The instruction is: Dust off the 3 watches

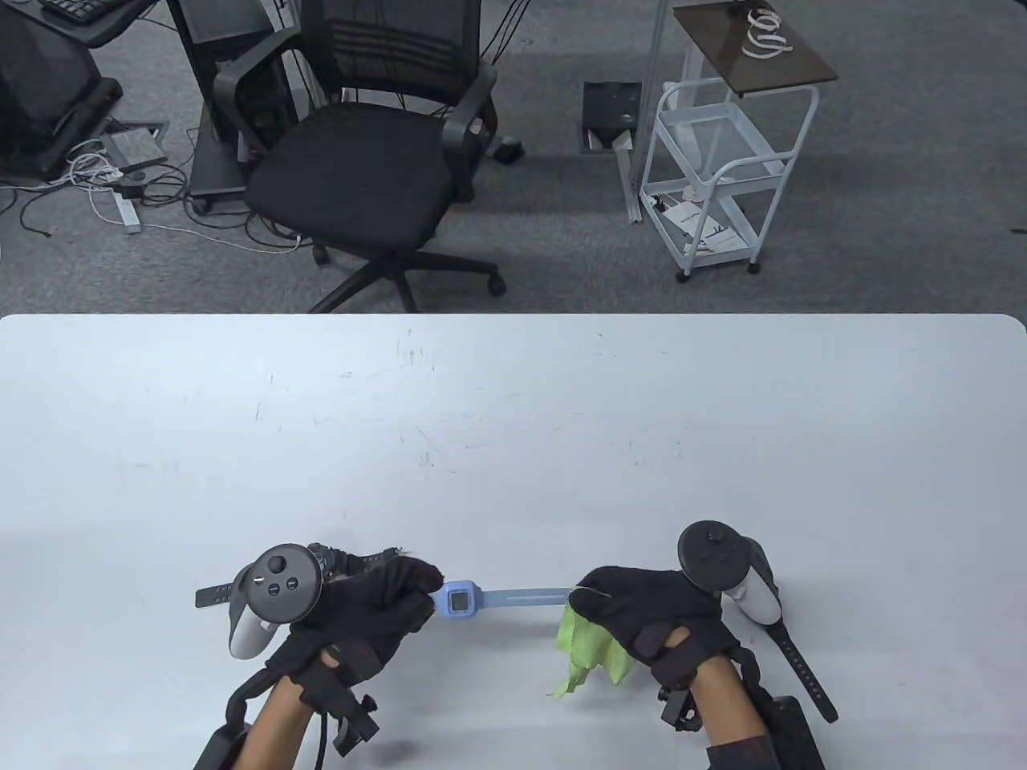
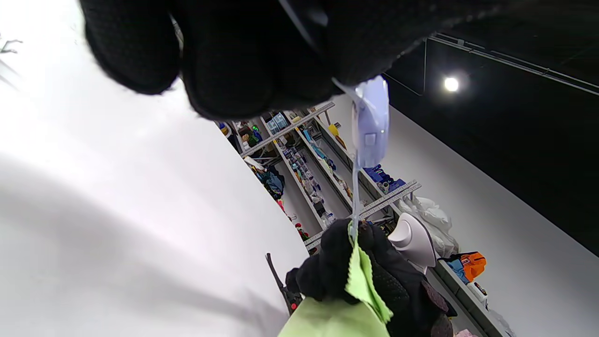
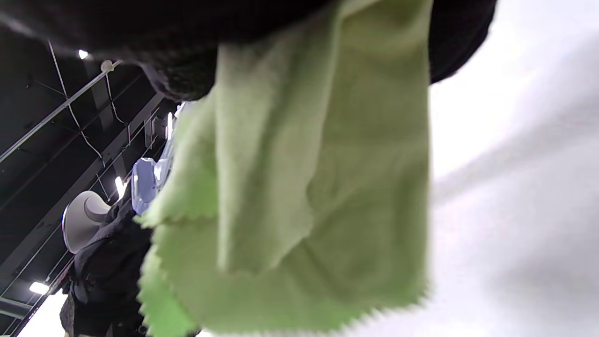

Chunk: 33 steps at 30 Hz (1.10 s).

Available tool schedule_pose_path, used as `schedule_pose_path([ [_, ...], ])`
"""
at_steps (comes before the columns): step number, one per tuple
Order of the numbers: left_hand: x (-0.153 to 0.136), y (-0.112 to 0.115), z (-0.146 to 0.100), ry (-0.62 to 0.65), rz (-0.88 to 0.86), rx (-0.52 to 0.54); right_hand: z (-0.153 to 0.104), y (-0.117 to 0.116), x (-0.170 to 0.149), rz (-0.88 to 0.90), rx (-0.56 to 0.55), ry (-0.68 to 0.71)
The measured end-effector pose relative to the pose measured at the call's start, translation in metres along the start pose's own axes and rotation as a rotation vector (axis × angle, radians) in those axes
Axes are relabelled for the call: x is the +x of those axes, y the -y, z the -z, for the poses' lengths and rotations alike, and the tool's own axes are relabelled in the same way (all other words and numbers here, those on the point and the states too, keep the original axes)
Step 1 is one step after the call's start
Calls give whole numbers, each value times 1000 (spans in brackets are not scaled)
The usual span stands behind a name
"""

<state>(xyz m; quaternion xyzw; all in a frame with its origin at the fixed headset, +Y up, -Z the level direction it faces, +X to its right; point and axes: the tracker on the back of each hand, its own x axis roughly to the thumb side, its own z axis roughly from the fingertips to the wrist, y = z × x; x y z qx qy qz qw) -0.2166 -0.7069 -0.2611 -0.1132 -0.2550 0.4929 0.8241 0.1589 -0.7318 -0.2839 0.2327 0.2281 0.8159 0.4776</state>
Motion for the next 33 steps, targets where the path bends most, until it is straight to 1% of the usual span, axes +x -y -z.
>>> schedule_pose_path([
  [3, 0, 0, 0, 3, 0, -1, 0, 0, 0, -2, 20, -8],
  [7, 0, -3, -2, 6, -10, 16, -4, 4, 0, -1, 15, -35],
  [10, 0, -7, -4, 15, -35, 39, -9, 10, -1, -25, -48, -42],
  [12, 1, -9, -5, 19, -54, 57, -12, 13, 3, -52, -124, -34],
  [13, 1, -10, -6, 21, -57, 69, -14, 13, 6, -85, -180, -30],
  [14, 1, -10, -6, 21, -58, 83, -15, 12, 10, -117, -210, -25],
  [16, 1, -11, -7, 25, -69, 114, -15, 6, 19, -186, -234, -7],
  [18, 1, -10, -8, 33, -85, 144, -12, -5, 30, -250, -233, 33],
  [19, 1, -10, -8, 36, -96, 173, -9, -13, 36, -293, -214, 47],
  [20, 1, -10, -8, 37, -102, 190, -6, -23, 43, -348, -186, 62],
  [21, 0, -10, -9, 38, -106, 199, -4, -28, 46, -368, -169, 68],
  [23, 0, -10, -9, 40, -125, 217, 6, -48, 53, -406, -97, 93],
  [25, -2, -9, -9, 36, -149, 224, 15, -68, 56, -431, -26, 98],
  [27, -2, -8, -8, 38, -160, 220, 24, -81, 57, -472, 16, 94],
  [29, -3, -6, -7, 36, -172, 214, 32, -92, 56, -534, 46, 75],
  [33, -3, -3, -6, 35, -168, 201, 42, -105, 49, -708, 67, 44],
])
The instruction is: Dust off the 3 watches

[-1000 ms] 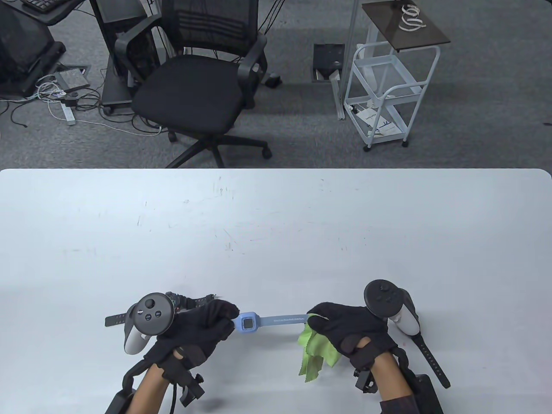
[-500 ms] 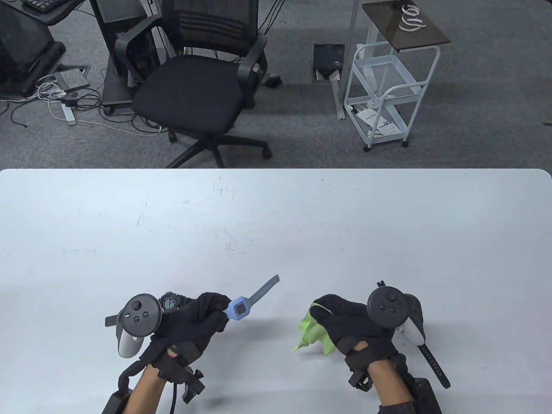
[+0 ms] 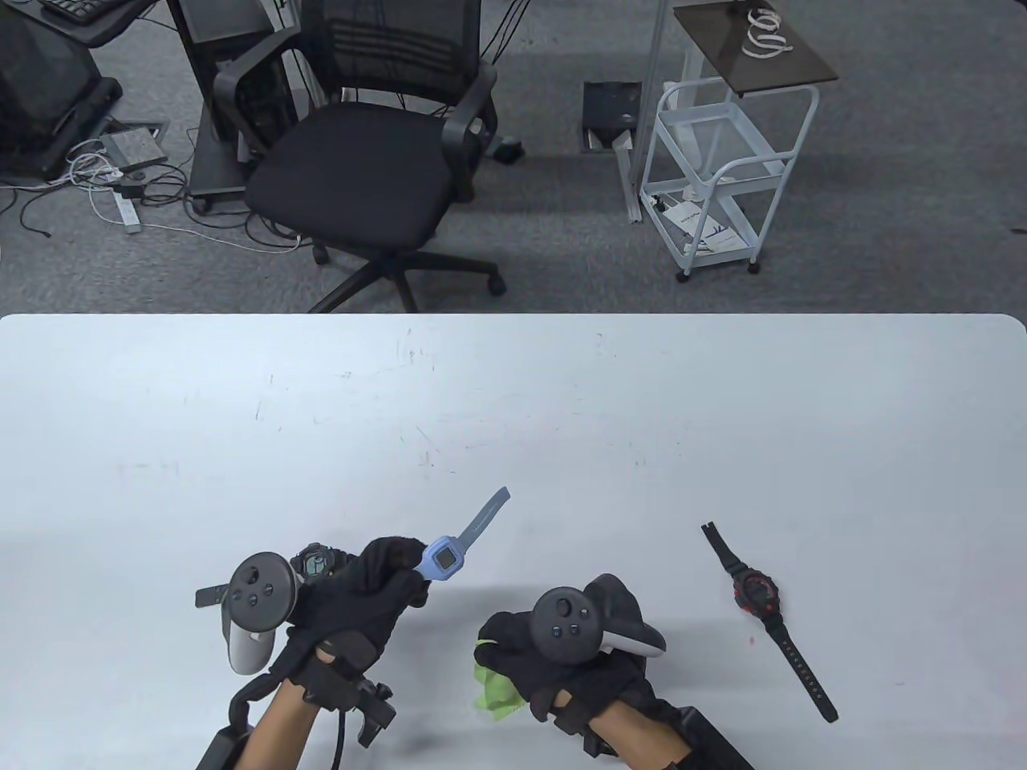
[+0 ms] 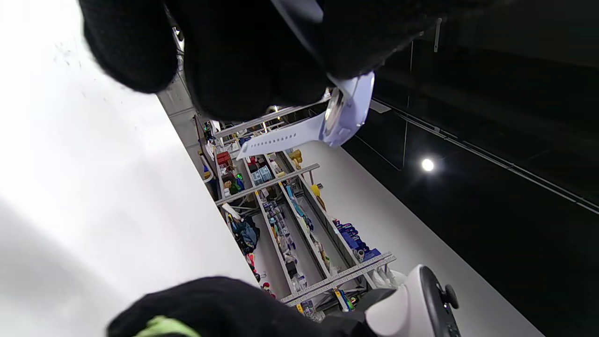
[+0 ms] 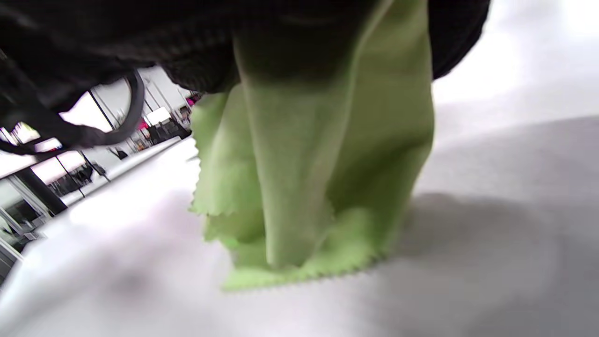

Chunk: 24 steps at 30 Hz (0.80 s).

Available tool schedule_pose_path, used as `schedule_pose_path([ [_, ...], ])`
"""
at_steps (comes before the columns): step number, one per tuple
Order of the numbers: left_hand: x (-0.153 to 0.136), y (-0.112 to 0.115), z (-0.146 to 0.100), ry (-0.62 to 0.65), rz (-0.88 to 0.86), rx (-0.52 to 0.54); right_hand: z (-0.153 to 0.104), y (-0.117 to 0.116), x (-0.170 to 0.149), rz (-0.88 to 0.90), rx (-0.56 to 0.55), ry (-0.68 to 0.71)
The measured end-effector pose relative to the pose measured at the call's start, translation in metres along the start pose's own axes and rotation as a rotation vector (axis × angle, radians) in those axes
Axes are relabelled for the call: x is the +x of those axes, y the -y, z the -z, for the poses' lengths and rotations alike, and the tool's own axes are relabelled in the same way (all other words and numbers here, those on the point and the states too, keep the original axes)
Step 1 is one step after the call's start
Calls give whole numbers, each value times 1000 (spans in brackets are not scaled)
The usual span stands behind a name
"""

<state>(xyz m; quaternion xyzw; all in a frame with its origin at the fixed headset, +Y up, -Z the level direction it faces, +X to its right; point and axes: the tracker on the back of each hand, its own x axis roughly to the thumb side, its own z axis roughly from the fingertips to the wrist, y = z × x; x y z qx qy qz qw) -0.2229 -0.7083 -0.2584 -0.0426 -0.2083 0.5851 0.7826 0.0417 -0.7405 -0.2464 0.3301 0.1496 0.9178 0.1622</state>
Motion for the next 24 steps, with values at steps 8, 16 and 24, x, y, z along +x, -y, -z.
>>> schedule_pose_path([
  [8, 0, 5, 1, 2, -5, -6, 8, -9, -6, -109, 78, -70],
  [16, 1, 9, 1, 31, -43, -8, -9, 21, -29, 153, -37, -84],
  [24, 3, 33, 2, 46, -109, -88, -29, 39, -44, 780, -297, 126],
])
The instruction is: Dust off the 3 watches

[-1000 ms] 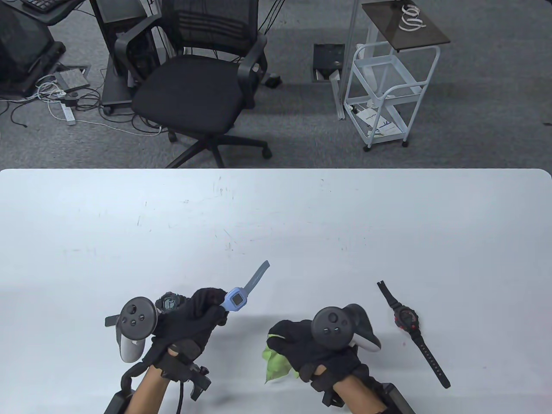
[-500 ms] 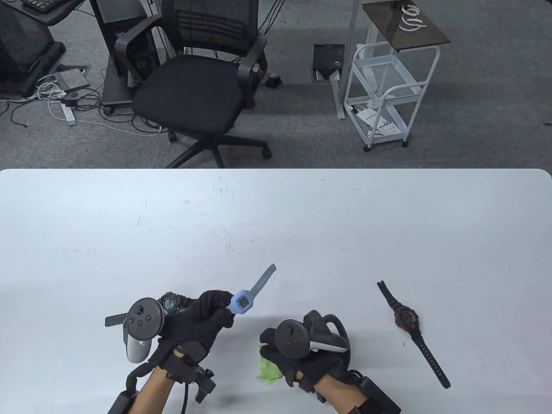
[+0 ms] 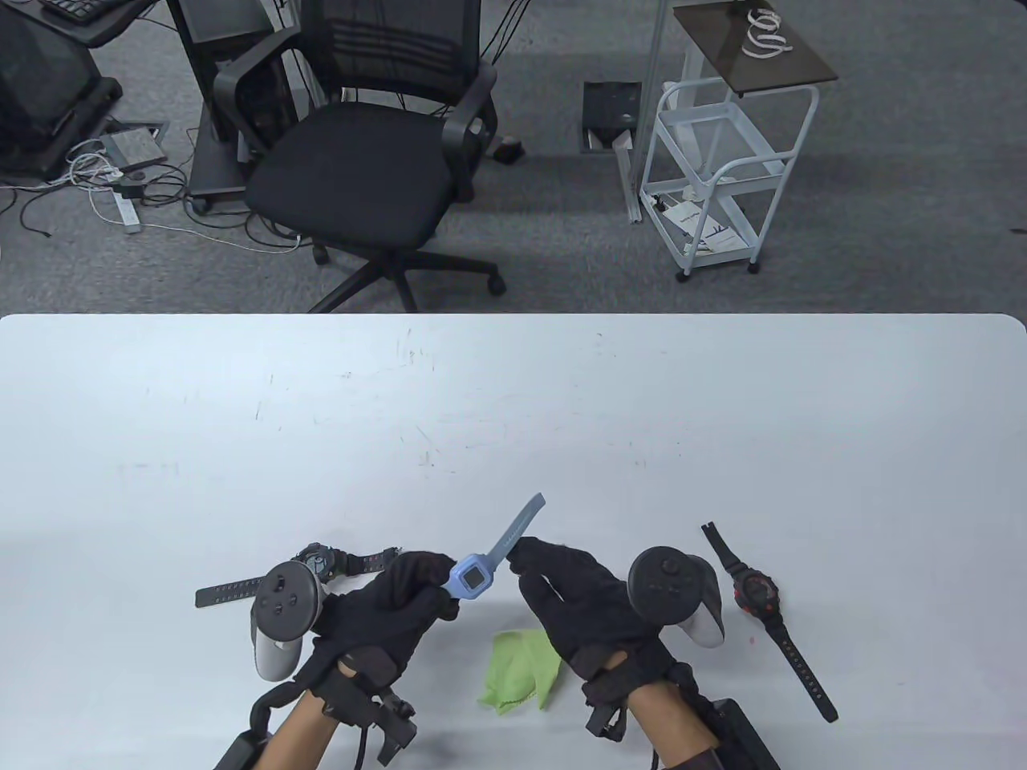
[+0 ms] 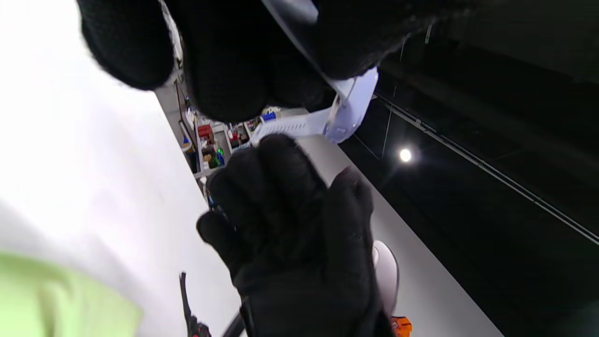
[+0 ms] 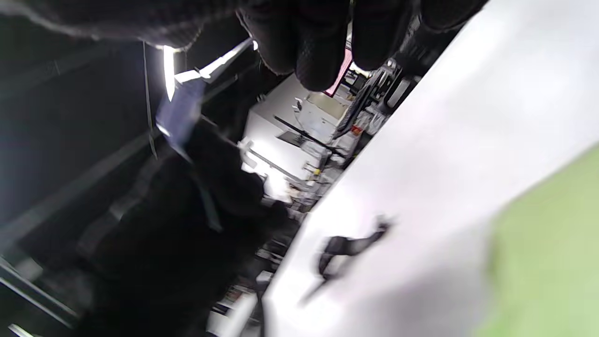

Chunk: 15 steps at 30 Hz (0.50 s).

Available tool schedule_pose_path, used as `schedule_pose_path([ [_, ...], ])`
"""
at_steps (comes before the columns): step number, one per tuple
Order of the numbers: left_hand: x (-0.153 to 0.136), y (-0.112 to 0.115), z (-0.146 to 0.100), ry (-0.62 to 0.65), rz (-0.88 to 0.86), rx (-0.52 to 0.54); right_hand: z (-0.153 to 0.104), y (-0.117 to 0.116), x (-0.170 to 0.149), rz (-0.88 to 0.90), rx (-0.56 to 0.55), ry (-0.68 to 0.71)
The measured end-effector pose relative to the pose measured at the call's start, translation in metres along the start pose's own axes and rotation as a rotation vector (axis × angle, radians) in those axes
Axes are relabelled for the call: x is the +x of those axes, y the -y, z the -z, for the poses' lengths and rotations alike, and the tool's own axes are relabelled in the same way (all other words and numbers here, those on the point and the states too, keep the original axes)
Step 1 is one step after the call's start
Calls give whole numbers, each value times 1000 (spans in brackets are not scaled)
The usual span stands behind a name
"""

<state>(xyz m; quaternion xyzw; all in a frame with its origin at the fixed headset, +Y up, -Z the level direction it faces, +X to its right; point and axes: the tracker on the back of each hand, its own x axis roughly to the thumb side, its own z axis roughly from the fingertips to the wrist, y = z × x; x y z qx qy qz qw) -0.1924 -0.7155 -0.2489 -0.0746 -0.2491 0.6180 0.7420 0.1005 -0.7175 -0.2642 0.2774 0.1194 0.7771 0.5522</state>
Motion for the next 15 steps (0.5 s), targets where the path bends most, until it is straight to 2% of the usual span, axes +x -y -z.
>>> schedule_pose_path([
  [6, -6, 21, 2, -35, -1, -57, -1, -3, -22, 312, -29, -55],
  [12, -6, 41, 5, -48, 28, -97, -3, -2, -28, 506, -59, -80],
  [15, -6, 52, 5, -51, 81, -127, -3, 0, -28, 545, -66, -80],
])
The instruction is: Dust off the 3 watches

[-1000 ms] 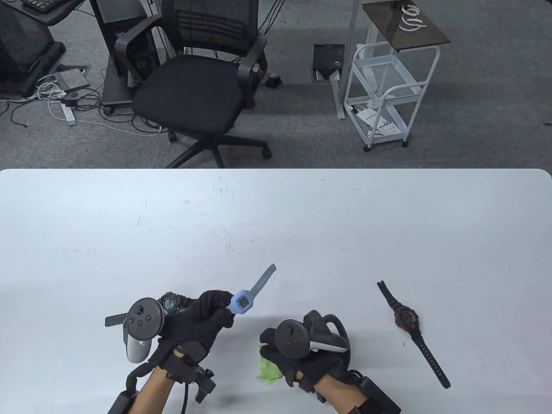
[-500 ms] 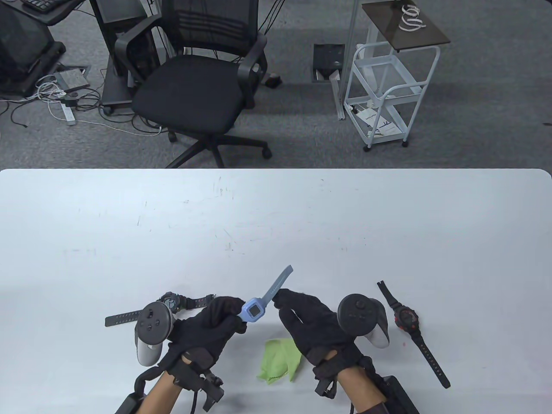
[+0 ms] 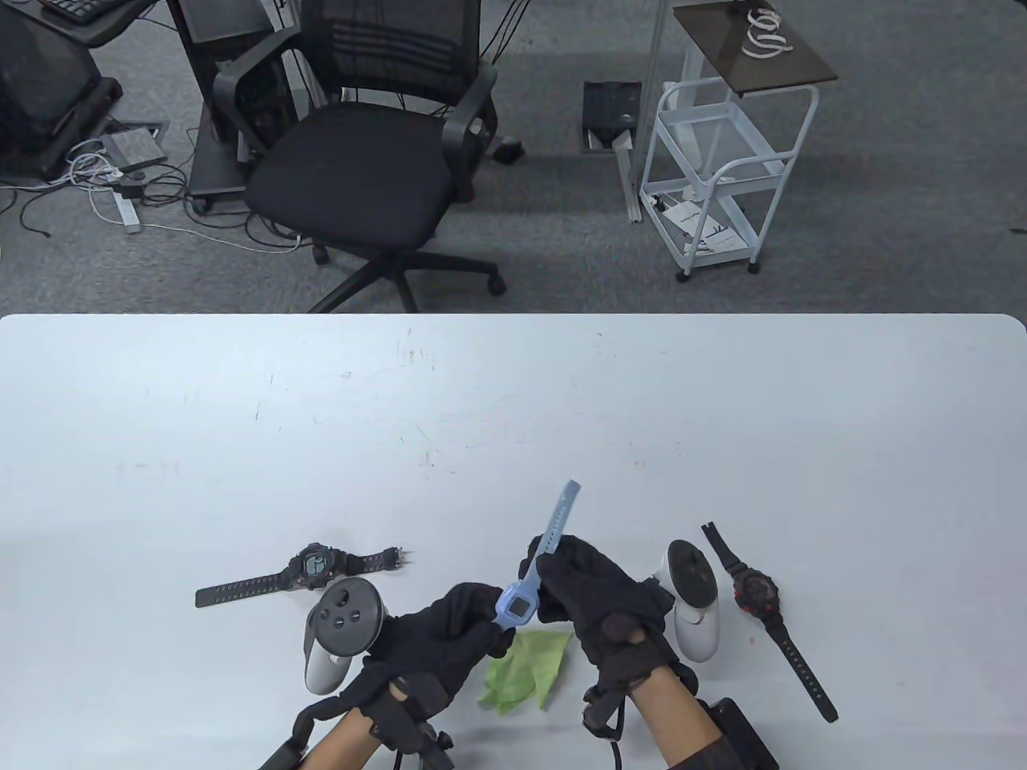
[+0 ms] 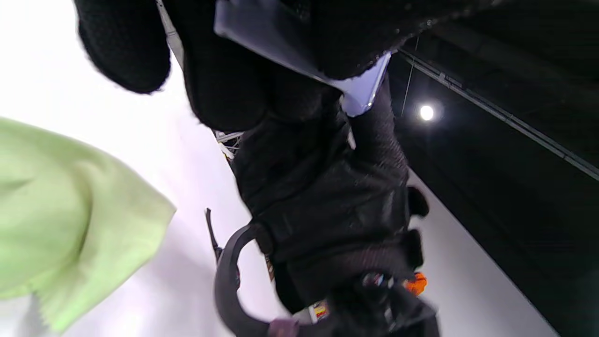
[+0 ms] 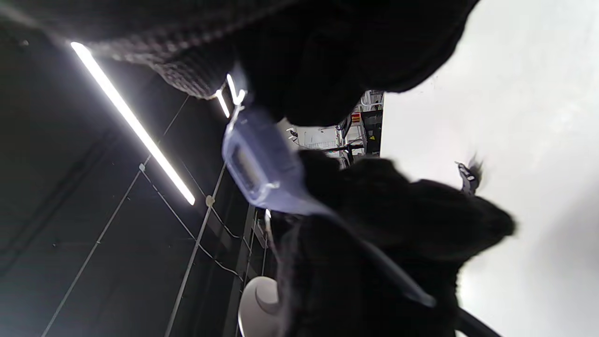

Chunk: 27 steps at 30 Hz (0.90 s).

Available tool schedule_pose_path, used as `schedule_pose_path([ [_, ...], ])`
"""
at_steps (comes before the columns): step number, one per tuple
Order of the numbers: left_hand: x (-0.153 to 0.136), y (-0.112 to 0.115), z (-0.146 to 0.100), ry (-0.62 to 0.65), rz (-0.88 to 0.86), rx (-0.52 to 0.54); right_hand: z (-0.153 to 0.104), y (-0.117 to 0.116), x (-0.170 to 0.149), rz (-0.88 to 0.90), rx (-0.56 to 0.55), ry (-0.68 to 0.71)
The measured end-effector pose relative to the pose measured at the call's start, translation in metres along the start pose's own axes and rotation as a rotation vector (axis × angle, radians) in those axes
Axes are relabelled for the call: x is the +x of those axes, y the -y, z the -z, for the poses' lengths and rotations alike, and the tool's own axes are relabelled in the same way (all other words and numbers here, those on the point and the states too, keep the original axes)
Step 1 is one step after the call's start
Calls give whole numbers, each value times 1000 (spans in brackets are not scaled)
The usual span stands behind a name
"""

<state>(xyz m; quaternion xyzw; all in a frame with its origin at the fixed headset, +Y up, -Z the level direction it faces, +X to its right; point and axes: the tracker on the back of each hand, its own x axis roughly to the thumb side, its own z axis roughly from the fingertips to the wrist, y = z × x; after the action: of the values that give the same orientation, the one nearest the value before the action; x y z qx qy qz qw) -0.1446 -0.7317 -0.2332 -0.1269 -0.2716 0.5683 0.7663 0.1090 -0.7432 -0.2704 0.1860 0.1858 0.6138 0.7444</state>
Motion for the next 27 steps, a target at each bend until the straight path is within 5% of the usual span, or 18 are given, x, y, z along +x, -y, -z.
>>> schedule_pose_path([
  [8, 4, 11, -3, 13, 127, -33, -7, 14, 22, -32, -21, 69],
  [18, 2, -1, -7, 12, 182, -16, -29, 70, 26, 85, -244, 42],
  [27, 3, 17, -3, 24, 394, -107, -31, 74, 27, 99, -265, 52],
])
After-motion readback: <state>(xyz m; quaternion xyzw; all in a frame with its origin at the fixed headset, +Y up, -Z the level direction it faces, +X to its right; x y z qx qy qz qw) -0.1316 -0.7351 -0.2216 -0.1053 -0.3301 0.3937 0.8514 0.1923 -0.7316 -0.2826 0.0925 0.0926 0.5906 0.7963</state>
